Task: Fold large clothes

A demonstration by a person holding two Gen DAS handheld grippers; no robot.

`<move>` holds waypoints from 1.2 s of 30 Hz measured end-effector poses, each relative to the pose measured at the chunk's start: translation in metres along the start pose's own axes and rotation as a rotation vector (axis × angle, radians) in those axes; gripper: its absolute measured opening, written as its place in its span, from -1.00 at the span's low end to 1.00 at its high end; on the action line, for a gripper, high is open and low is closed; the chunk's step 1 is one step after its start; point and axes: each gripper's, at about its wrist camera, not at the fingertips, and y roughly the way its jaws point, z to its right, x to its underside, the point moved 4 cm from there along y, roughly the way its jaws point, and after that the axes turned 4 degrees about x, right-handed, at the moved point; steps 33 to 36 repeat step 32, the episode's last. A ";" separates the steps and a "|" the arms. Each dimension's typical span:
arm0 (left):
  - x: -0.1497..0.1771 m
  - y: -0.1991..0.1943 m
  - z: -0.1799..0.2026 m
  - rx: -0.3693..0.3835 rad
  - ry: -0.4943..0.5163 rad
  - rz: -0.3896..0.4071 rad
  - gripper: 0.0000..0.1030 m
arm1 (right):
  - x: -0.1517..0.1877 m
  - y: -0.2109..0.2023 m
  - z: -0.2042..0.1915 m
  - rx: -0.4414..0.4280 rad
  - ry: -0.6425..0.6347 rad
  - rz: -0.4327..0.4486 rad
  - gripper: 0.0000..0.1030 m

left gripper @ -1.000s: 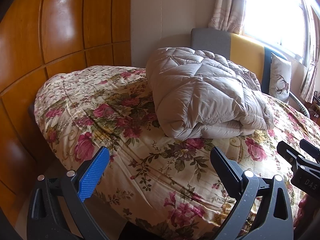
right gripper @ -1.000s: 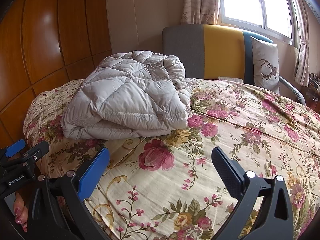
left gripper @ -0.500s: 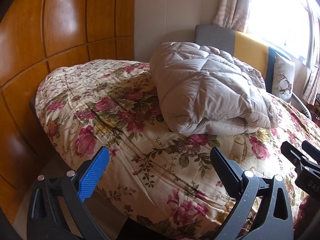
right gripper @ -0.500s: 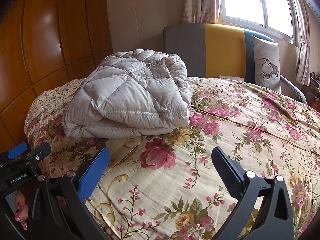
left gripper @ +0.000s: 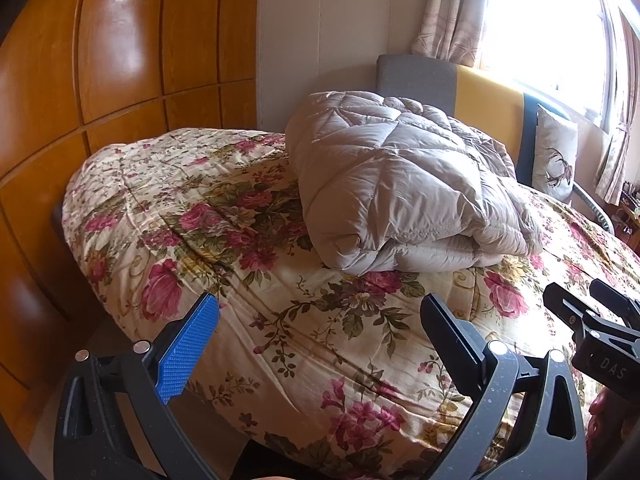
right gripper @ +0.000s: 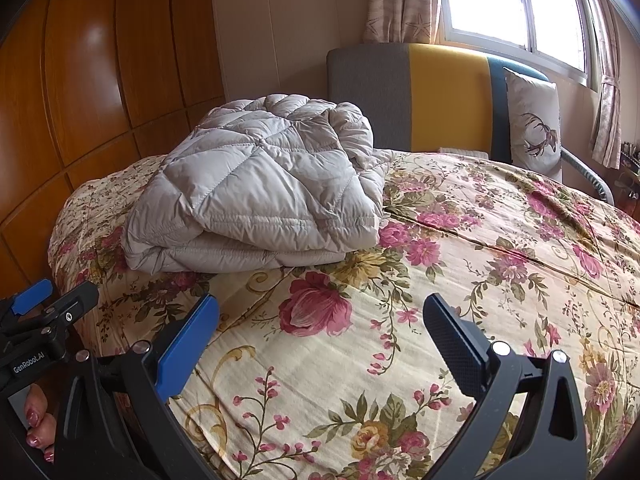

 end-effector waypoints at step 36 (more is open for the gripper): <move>0.013 0.027 -0.007 -0.021 -0.017 -0.134 0.94 | -0.007 0.021 0.042 0.108 0.041 -0.052 0.97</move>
